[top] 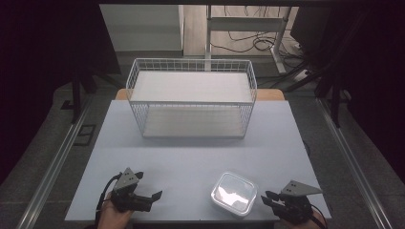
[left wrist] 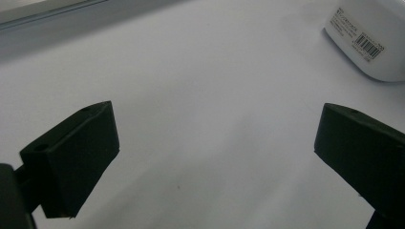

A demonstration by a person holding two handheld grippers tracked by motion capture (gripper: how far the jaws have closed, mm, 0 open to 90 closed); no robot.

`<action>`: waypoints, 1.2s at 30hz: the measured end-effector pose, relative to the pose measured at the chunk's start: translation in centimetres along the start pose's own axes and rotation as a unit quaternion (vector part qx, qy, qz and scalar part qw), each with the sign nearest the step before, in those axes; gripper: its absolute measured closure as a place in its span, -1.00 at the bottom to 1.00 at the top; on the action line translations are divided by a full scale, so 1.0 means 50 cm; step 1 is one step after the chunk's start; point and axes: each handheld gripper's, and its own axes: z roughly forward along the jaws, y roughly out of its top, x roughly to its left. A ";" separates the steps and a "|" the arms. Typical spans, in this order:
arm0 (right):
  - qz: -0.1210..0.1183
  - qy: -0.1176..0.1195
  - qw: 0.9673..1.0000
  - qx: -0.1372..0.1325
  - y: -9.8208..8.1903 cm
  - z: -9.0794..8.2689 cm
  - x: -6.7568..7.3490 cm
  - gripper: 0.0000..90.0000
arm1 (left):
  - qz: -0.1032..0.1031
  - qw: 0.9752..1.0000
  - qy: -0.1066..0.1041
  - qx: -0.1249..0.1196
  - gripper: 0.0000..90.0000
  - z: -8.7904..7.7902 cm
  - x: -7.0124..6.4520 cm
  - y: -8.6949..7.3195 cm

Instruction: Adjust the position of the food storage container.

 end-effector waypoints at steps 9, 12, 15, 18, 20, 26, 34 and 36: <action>-0.020 0.080 0.996 0.044 -0.009 0.020 0.037 0.98 | -0.001 1.000 0.004 0.003 -0.96 0.000 0.001 0.000; -0.023 0.088 0.995 0.046 -0.004 0.028 0.048 0.98 | -0.001 1.000 0.005 0.004 -0.96 0.000 0.001 0.000; -0.021 0.080 0.995 0.048 -0.001 0.036 0.050 0.98 | -0.001 1.000 0.006 0.005 -0.96 0.000 0.000 0.000; -0.018 0.083 0.995 0.046 0.007 0.046 0.050 0.98 | 0.000 1.000 0.006 0.007 -0.95 0.001 0.000 0.001; -0.024 0.083 0.995 0.045 0.014 0.054 0.051 0.98 | 0.000 1.000 0.007 0.009 -0.95 0.002 -0.001 0.001; -0.030 0.091 0.994 0.049 0.035 0.085 0.046 0.98 | 0.002 1.000 0.010 0.014 -0.95 0.002 -0.001 0.002; -0.032 0.105 0.993 0.042 0.083 0.124 0.045 0.98 | -0.001 1.000 0.010 0.011 -0.95 0.002 0.000 0.002; -0.037 0.111 0.992 0.043 0.096 0.138 0.048 0.98 | -0.005 1.000 0.009 0.007 -0.95 0.000 0.002 0.002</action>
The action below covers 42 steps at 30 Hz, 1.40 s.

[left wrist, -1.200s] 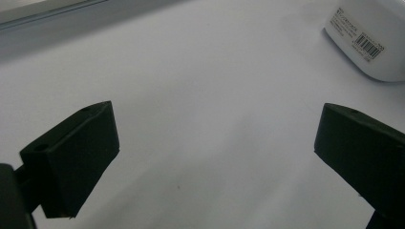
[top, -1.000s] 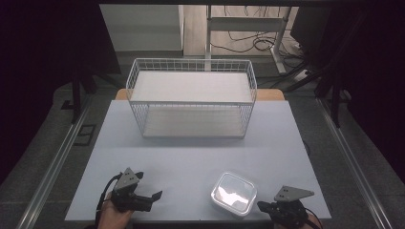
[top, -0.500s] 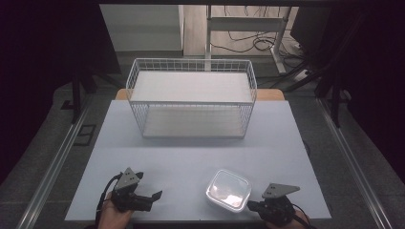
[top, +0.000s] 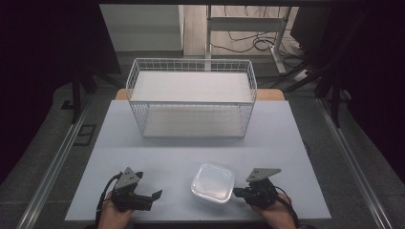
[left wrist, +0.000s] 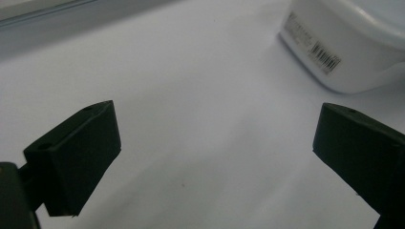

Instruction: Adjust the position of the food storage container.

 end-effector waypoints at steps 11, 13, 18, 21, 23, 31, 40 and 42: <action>-0.027 0.016 0.999 0.018 0.069 0.062 0.005 0.98 | 0.000 1.000 -0.002 0.003 -0.95 0.002 0.001 0.000; -0.031 0.007 0.999 0.018 0.082 0.069 0.002 0.98 | 0.001 1.000 -0.002 0.004 -0.95 0.003 0.000 0.000; -0.028 -0.002 1.000 0.011 0.107 0.083 -0.014 0.98 | 0.003 1.000 -0.003 0.006 -0.95 0.004 0.000 0.001; -0.031 -0.006 0.999 0.010 0.115 0.089 -0.020 0.98 | 0.003 1.000 -0.005 0.005 -0.95 0.004 0.000 0.001; -0.028 -0.009 1.000 0.005 0.117 0.089 -0.024 0.98 | 0.003 1.000 -0.006 0.004 -0.95 0.003 0.000 0.001; -0.033 -0.032 0.998 -0.037 0.070 0.026 -0.003 0.75 | 0.002 1.000 -0.014 0.000 -0.94 0.003 -0.004 0.002; -0.044 -0.029 0.997 -0.063 0.032 0.004 0.008 -0.21 | 0.017 1.000 -0.008 0.005 -0.94 0.007 -0.007 0.001; -0.041 -0.024 0.997 -0.059 0.032 0.011 0.004 -0.38 | 0.013 1.000 -0.014 0.001 -0.94 0.007 -0.005 0.001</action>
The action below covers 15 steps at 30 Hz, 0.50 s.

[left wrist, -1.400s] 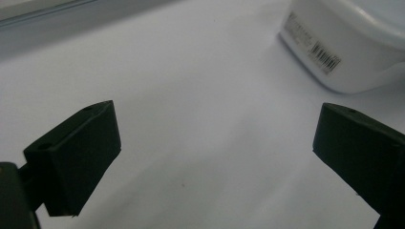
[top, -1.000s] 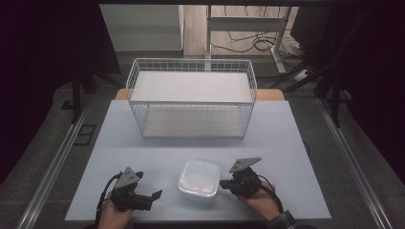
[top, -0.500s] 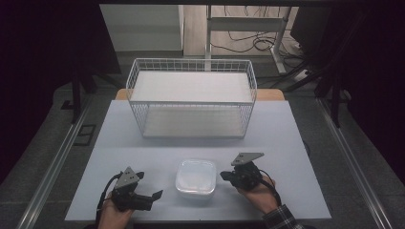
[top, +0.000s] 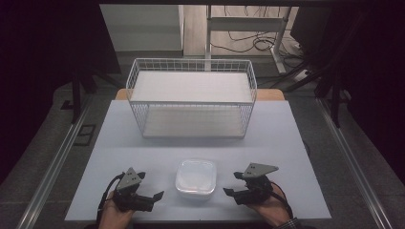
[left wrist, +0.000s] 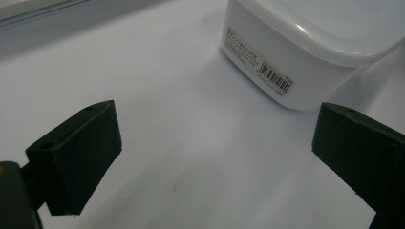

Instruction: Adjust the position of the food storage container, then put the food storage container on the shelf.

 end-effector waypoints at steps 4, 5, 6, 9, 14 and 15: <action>0.001 0.002 1.000 0.003 -0.002 0.007 -0.001 -0.65 | -0.013 1.000 -0.008 -0.023 -0.93 -0.006 0.006 0.000; -0.001 0.000 1.000 0.004 -0.002 0.008 -0.001 -0.70 | -0.017 1.000 -0.009 -0.022 -0.93 -0.005 0.008 0.000; -0.003 -0.001 1.000 0.005 -0.001 0.009 -0.001 -0.77 | -0.018 1.000 -0.010 -0.020 -0.93 -0.004 0.008 0.000; -0.003 -0.002 1.000 0.006 -0.001 0.011 -0.001 -0.83 | -0.024 0.999 -0.020 -0.007 -0.91 0.001 0.005 0.005; 0.011 0.000 1.000 -0.008 0.006 0.011 -0.001 -0.92 | -0.014 0.999 -0.040 0.002 -0.91 0.010 -0.009 0.023; 0.011 -0.001 1.000 -0.007 0.011 0.010 0.001 -0.96 | -0.004 0.999 -0.041 0.002 -0.91 0.013 -0.016 0.037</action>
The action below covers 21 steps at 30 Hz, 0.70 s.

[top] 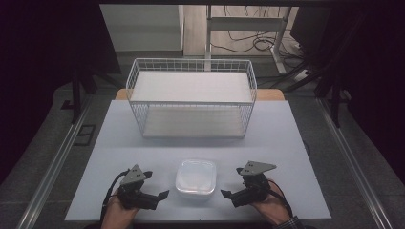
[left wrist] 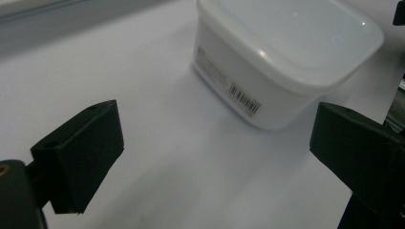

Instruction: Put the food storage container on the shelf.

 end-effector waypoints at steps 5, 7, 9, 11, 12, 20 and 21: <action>0.008 0.002 1.000 0.001 0.014 0.003 0.008 -0.98 | 0.009 1.000 -0.017 -0.004 -0.89 0.007 -0.007 0.022; 0.015 0.012 1.000 0.002 0.022 0.003 0.011 -0.98 | 0.013 1.000 -0.025 -0.002 -0.84 0.014 -0.011 0.032; 0.012 0.015 1.000 -0.002 0.033 0.000 0.018 -0.97 | 0.022 0.999 -0.029 0.003 -0.81 0.024 -0.015 0.041; 0.007 0.015 1.000 -0.006 0.043 -0.002 0.026 -0.92 | 0.026 0.999 -0.029 0.004 -0.75 0.030 -0.018 0.048; 0.007 0.014 1.000 -0.006 0.046 -0.001 0.029 -0.89 | 0.029 0.999 -0.030 0.002 -0.73 0.034 -0.019 0.053; 0.021 0.014 1.000 0.001 0.069 0.019 0.032 -0.59 | 0.030 0.999 -0.044 0.006 -0.71 0.069 -0.005 0.083; 0.021 0.014 1.000 0.001 0.069 0.019 0.032 -0.59 | 0.030 0.998 -0.046 0.008 -0.71 0.074 -0.004 0.086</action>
